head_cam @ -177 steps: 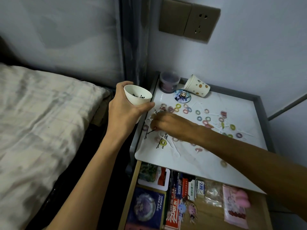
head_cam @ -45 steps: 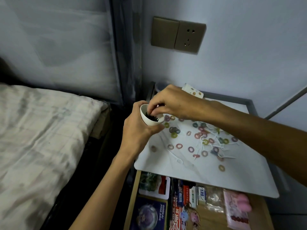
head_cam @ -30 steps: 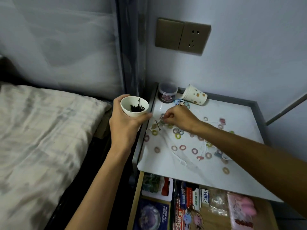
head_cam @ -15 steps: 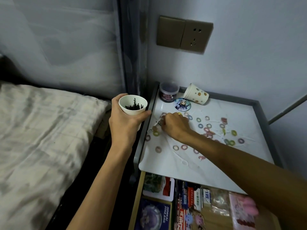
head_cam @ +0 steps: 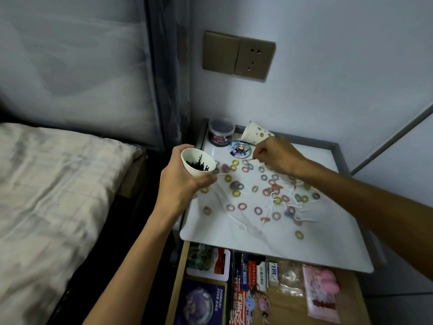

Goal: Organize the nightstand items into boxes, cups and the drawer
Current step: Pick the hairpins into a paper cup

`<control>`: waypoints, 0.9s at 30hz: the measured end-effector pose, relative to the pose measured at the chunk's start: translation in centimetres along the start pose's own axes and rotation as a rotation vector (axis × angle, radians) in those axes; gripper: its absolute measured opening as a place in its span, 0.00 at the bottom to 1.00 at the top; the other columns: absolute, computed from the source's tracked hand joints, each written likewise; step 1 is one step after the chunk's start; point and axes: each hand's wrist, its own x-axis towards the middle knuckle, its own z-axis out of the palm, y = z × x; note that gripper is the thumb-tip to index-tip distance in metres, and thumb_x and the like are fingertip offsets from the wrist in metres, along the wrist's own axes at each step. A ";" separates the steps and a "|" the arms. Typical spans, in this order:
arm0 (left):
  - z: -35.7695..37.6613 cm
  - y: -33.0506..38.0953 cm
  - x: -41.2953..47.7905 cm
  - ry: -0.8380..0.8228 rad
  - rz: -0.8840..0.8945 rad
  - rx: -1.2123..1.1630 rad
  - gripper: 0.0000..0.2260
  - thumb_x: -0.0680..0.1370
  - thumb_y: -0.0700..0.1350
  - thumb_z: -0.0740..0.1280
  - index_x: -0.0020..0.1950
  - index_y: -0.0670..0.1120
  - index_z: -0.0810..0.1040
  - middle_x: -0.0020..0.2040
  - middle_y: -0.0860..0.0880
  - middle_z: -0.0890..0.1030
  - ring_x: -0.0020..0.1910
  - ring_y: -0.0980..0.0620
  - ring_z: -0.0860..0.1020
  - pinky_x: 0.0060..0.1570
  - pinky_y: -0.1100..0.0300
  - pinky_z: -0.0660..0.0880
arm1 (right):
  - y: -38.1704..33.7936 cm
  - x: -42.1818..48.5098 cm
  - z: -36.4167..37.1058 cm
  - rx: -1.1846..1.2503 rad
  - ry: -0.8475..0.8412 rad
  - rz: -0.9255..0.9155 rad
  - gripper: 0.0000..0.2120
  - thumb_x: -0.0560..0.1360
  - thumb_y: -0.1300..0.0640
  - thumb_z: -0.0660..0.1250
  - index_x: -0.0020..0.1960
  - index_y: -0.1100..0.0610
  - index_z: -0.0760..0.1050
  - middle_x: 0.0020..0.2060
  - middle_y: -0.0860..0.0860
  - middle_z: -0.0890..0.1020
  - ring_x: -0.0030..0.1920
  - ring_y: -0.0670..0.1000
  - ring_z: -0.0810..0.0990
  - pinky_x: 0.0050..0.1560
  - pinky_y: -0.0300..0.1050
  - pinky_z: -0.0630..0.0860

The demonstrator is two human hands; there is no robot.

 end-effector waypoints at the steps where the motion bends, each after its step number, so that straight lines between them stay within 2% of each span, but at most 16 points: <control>1: 0.2 0.0 -0.1 -0.026 0.010 0.025 0.31 0.63 0.41 0.82 0.60 0.53 0.72 0.47 0.57 0.80 0.45 0.63 0.79 0.38 0.68 0.76 | 0.0 -0.2 -0.8 0.036 0.046 -0.024 0.08 0.78 0.61 0.67 0.51 0.55 0.85 0.46 0.50 0.85 0.39 0.43 0.78 0.44 0.38 0.71; 3: 0.8 0.2 -0.4 -0.069 0.023 0.067 0.32 0.63 0.41 0.83 0.61 0.53 0.72 0.47 0.58 0.79 0.44 0.68 0.77 0.38 0.74 0.72 | -0.6 -0.8 -2.0 0.140 0.121 -0.108 0.06 0.77 0.59 0.69 0.51 0.54 0.85 0.45 0.49 0.85 0.38 0.39 0.78 0.45 0.35 0.72; 6: 1.4 0.2 -0.8 -0.099 0.026 0.108 0.33 0.63 0.42 0.82 0.62 0.53 0.72 0.49 0.57 0.79 0.46 0.64 0.77 0.38 0.76 0.70 | -2.9 -2.3 -3.0 0.203 0.093 -0.293 0.05 0.76 0.58 0.71 0.50 0.51 0.84 0.43 0.45 0.85 0.40 0.36 0.80 0.44 0.27 0.72; 9: 1.8 0.3 -1.1 -0.132 0.055 0.160 0.32 0.63 0.44 0.82 0.62 0.54 0.71 0.51 0.57 0.80 0.47 0.61 0.77 0.38 0.74 0.70 | -5.4 -3.5 -2.7 0.162 0.013 -0.467 0.05 0.76 0.58 0.71 0.50 0.52 0.85 0.42 0.42 0.83 0.43 0.40 0.80 0.45 0.28 0.72; 12: 2.1 0.3 -1.2 -0.151 0.074 0.157 0.32 0.63 0.44 0.82 0.63 0.54 0.71 0.50 0.57 0.80 0.48 0.62 0.78 0.41 0.71 0.71 | -6.1 -3.4 -1.6 0.105 -0.066 -0.542 0.05 0.75 0.56 0.72 0.50 0.52 0.85 0.42 0.42 0.83 0.43 0.40 0.80 0.45 0.31 0.73; 14: 2.0 0.3 -1.4 -0.153 0.076 0.145 0.33 0.63 0.44 0.82 0.62 0.55 0.71 0.50 0.57 0.80 0.48 0.62 0.78 0.41 0.70 0.71 | -5.6 -3.2 -1.2 0.125 -0.048 -0.509 0.04 0.75 0.56 0.73 0.49 0.52 0.85 0.41 0.43 0.82 0.41 0.40 0.79 0.43 0.30 0.71; 16: 1.9 0.4 -1.5 -0.156 0.082 0.135 0.33 0.63 0.44 0.83 0.62 0.55 0.71 0.50 0.58 0.79 0.48 0.63 0.77 0.41 0.72 0.71 | -5.0 -3.1 -0.8 0.217 -0.015 -0.392 0.04 0.73 0.57 0.74 0.47 0.53 0.83 0.37 0.43 0.81 0.37 0.39 0.79 0.40 0.30 0.71; 20: 2.1 1.0 -1.9 -0.217 0.120 0.123 0.32 0.63 0.45 0.82 0.63 0.55 0.71 0.49 0.58 0.80 0.48 0.62 0.78 0.43 0.68 0.74 | -4.7 -3.2 0.7 0.331 -0.062 -0.182 0.10 0.71 0.54 0.77 0.49 0.54 0.80 0.38 0.47 0.83 0.38 0.43 0.81 0.42 0.38 0.78; 22: 2.3 1.1 -2.2 -0.249 0.138 0.127 0.32 0.64 0.45 0.82 0.63 0.55 0.71 0.50 0.58 0.80 0.48 0.61 0.79 0.44 0.67 0.76 | -4.8 -3.6 1.4 0.342 -0.066 -0.156 0.08 0.72 0.54 0.76 0.48 0.54 0.81 0.37 0.48 0.83 0.35 0.40 0.80 0.36 0.33 0.75; 24: 2.4 1.2 -2.5 -0.265 0.149 0.142 0.33 0.63 0.45 0.82 0.63 0.55 0.71 0.49 0.58 0.80 0.48 0.59 0.79 0.44 0.62 0.78 | -4.7 -4.0 1.9 0.363 -0.061 -0.114 0.06 0.71 0.56 0.76 0.45 0.53 0.80 0.34 0.47 0.81 0.30 0.39 0.76 0.31 0.30 0.69; 25: 2.5 1.2 -2.6 -0.269 0.151 0.143 0.34 0.62 0.45 0.82 0.63 0.54 0.71 0.49 0.59 0.80 0.48 0.59 0.79 0.44 0.59 0.79 | -4.7 -4.2 2.1 0.369 -0.061 -0.089 0.06 0.70 0.57 0.76 0.44 0.52 0.79 0.33 0.47 0.80 0.30 0.40 0.75 0.30 0.30 0.68; 27: 2.9 1.2 -2.9 -0.282 0.157 0.136 0.34 0.62 0.45 0.83 0.64 0.54 0.71 0.50 0.59 0.80 0.49 0.58 0.79 0.44 0.61 0.78 | -4.4 -5.0 2.0 0.392 -0.073 -0.042 0.07 0.70 0.58 0.76 0.46 0.52 0.80 0.33 0.46 0.79 0.31 0.43 0.76 0.30 0.31 0.69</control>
